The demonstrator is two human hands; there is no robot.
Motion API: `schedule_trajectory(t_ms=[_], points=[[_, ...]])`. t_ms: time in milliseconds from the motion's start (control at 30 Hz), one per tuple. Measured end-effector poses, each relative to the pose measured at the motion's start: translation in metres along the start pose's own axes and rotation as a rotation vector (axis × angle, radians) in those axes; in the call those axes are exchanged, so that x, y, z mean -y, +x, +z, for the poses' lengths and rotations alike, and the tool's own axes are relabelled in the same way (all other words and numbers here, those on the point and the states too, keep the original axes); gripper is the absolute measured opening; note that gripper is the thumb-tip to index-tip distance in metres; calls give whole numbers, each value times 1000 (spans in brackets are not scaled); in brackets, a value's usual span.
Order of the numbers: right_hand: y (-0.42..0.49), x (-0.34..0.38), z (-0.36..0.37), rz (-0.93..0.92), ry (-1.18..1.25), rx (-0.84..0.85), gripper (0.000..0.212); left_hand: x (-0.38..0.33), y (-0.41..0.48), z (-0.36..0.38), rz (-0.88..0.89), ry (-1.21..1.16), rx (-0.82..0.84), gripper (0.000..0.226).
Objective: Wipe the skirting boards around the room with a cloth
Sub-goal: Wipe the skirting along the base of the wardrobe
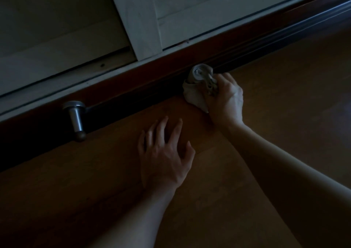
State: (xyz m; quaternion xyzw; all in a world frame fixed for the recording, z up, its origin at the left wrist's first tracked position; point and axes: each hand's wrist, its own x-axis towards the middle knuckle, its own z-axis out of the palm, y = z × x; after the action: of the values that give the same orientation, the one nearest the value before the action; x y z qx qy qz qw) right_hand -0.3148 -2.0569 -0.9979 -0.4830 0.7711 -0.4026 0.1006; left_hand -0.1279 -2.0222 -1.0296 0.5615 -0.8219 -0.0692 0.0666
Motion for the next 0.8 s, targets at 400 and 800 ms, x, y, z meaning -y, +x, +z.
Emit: schedule_trajectory(t_ms=[400,800], points=[[25,-35,-27,26,-18,-40,20,-1,1,4,-5,-5,-26,61],[30,-39,-32,129,7,-130,18,-1,1,0,-7,-15,20,61]])
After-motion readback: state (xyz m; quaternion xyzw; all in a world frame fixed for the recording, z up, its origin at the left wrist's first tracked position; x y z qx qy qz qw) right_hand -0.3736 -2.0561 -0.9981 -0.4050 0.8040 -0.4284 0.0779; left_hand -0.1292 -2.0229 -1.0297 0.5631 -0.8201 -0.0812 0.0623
